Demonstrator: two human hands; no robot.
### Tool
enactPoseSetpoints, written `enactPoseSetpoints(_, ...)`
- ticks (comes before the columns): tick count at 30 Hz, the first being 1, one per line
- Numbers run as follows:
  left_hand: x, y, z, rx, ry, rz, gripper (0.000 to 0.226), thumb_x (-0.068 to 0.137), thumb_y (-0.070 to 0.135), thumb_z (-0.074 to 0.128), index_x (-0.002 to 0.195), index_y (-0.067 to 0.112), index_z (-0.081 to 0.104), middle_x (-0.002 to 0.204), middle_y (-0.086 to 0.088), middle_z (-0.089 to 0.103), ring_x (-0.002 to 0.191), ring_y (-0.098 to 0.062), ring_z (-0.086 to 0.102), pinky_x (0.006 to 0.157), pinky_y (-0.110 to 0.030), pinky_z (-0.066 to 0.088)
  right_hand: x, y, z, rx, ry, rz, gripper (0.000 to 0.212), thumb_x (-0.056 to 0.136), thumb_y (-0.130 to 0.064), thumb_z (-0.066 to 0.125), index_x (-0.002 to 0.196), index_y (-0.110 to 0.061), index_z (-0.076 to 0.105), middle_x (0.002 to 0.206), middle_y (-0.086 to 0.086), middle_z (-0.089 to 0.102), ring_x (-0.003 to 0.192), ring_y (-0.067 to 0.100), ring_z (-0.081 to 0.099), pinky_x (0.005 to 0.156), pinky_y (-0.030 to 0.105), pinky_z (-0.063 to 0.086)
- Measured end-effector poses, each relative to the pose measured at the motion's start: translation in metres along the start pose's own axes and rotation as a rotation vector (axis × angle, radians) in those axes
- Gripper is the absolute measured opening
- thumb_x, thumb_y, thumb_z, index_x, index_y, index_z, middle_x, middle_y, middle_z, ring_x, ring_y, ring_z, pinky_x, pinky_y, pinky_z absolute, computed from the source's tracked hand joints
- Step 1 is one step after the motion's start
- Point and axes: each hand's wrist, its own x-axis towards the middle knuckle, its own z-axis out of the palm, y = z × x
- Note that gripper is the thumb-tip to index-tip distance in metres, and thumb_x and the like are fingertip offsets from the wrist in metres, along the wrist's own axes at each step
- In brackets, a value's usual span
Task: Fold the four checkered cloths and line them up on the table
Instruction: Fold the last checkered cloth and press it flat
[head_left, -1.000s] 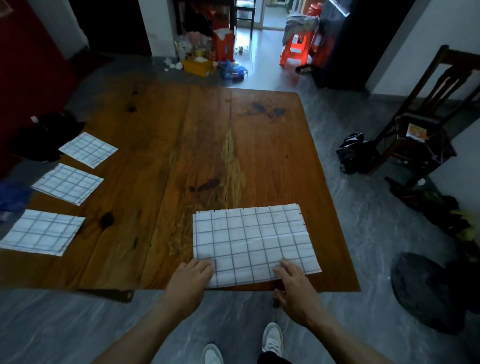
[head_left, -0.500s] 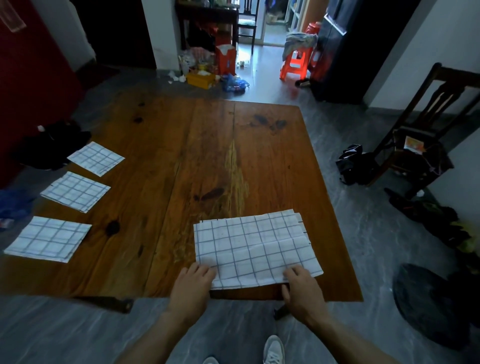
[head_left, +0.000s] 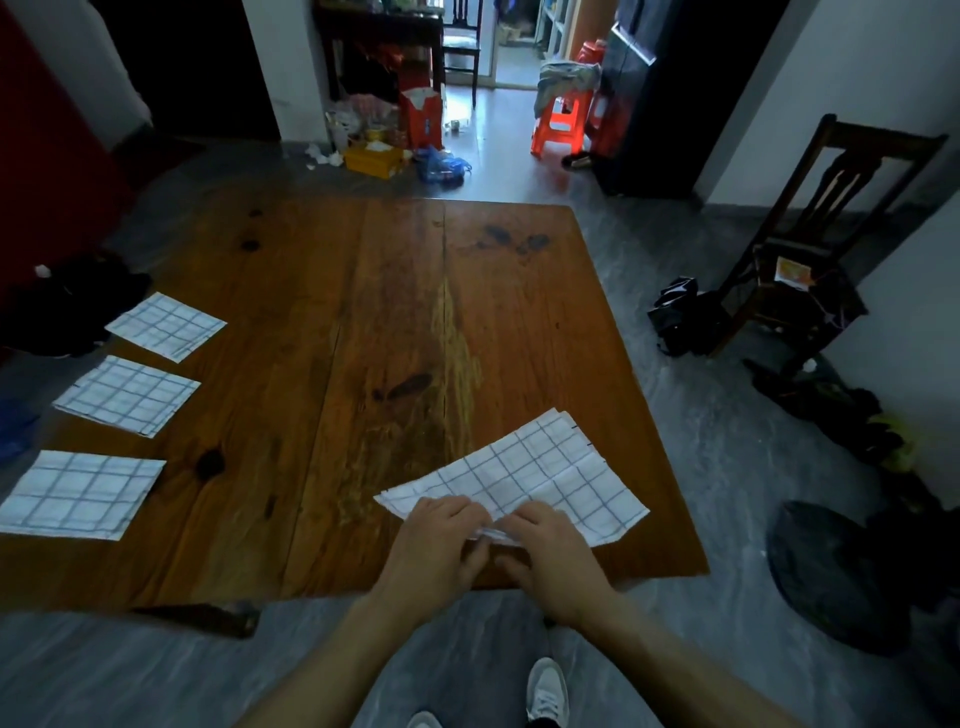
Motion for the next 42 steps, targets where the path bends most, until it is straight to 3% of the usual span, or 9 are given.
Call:
enactPoseSetpoints(3,0.015,0.008,-0.004,-0.034,0.02,0.047,0.013,0.086,0.033,0.062,0.099,0.029,0.063,0.095,0.014,0.063,0.086,0.001,0.051,0.077,-0.016,0.041,0.007,0.001,-0.015,0.057,0.07,0.005,0.018,0.096,-0.033,0.052,0.091,-0.024,0.067,0.086,-0.008,0.059,0.08,0.007,0.048,0.074,0.026,0.043)
enactPoseSetpoints(7,0.027,-0.004,-0.015,0.083,-0.097,-0.064,0.029,0.085,0.037,0.069,0.113,0.034,0.06,0.106,0.018,0.06,0.095,-0.003,0.053,0.087,-0.026,0.046,0.009,0.018,-0.045,0.143,0.134,0.027,0.011,0.095,-0.026,0.059,0.085,-0.024,0.066,0.083,-0.01,0.059,0.079,0.004,0.052,0.07,0.024,0.046)
enactPoseSetpoints(11,0.041,-0.021,-0.024,0.082,-0.17,-0.178,0.005,0.091,0.028,0.065,0.091,0.031,0.061,0.091,0.013,0.061,0.083,-0.006,0.055,0.075,-0.022,0.047,0.005,0.036,-0.075,0.242,0.229,0.071,0.01,0.093,-0.02,0.066,0.088,-0.029,0.067,0.084,-0.013,0.062,0.08,0.004,0.057,0.068,0.014,0.044)
enactPoseSetpoints(14,0.061,-0.019,-0.031,0.077,-0.182,-0.168,0.009,0.093,0.026,0.062,0.084,0.025,0.059,0.083,0.01,0.059,0.077,-0.006,0.055,0.068,-0.023,0.046,0.01,0.05,-0.088,0.229,0.262,0.112,0.012,0.093,-0.021,0.065,0.082,-0.024,0.067,0.08,-0.012,0.061,0.077,0.006,0.057,0.066,0.02,0.046)
enactPoseSetpoints(21,0.111,0.005,-0.098,0.127,0.091,-0.109,0.018,0.09,0.02,0.063,0.08,0.029,0.05,0.078,0.01,0.053,0.071,-0.007,0.05,0.063,-0.03,0.046,0.065,0.054,-0.138,0.25,0.385,0.056,0.022,0.096,-0.028,0.059,0.076,-0.021,0.063,0.073,-0.007,0.059,0.069,0.009,0.056,0.059,0.019,0.043)
enactPoseSetpoints(29,0.123,0.029,-0.177,0.152,0.412,0.079,0.01,0.085,0.015,0.07,0.093,0.02,0.067,0.09,0.009,0.062,0.085,-0.011,0.057,0.072,-0.029,0.049,0.112,0.035,-0.205,0.22,0.613,-0.216,0.025,0.101,-0.027,0.046,0.108,-0.02,0.07,0.103,-0.01,0.067,0.098,0.002,0.061,0.084,0.013,0.045)
enactPoseSetpoints(34,0.108,0.021,-0.161,0.115,0.382,0.116,0.01,0.087,0.028,0.061,0.091,0.02,0.066,0.09,0.007,0.063,0.084,-0.01,0.057,0.069,-0.034,0.053,0.101,0.057,-0.185,0.147,0.478,-0.279,0.036,0.102,-0.029,0.038,0.119,-0.017,0.067,0.118,-0.004,0.066,0.111,0.011,0.059,0.095,0.025,0.045)
enactPoseSetpoints(37,0.091,0.013,-0.134,0.048,0.286,0.07,0.01,0.084,0.015,0.072,0.092,0.019,0.068,0.093,0.007,0.065,0.087,-0.01,0.06,0.072,-0.036,0.056,0.078,0.073,-0.155,0.128,0.385,-0.219,0.046,0.098,-0.038,0.037,0.122,-0.013,0.067,0.121,0.004,0.065,0.112,0.015,0.058,0.096,0.027,0.046)
enactPoseSetpoints(42,0.055,-0.004,-0.08,-0.123,0.069,-0.06,0.026,0.078,0.006,0.079,0.093,0.024,0.07,0.098,0.014,0.067,0.094,-0.001,0.063,0.082,-0.027,0.056,0.033,0.109,-0.099,0.153,0.186,-0.128,0.035,0.095,-0.033,0.047,0.123,-0.023,0.066,0.124,-0.008,0.06,0.116,0.003,0.054,0.098,0.025,0.048)
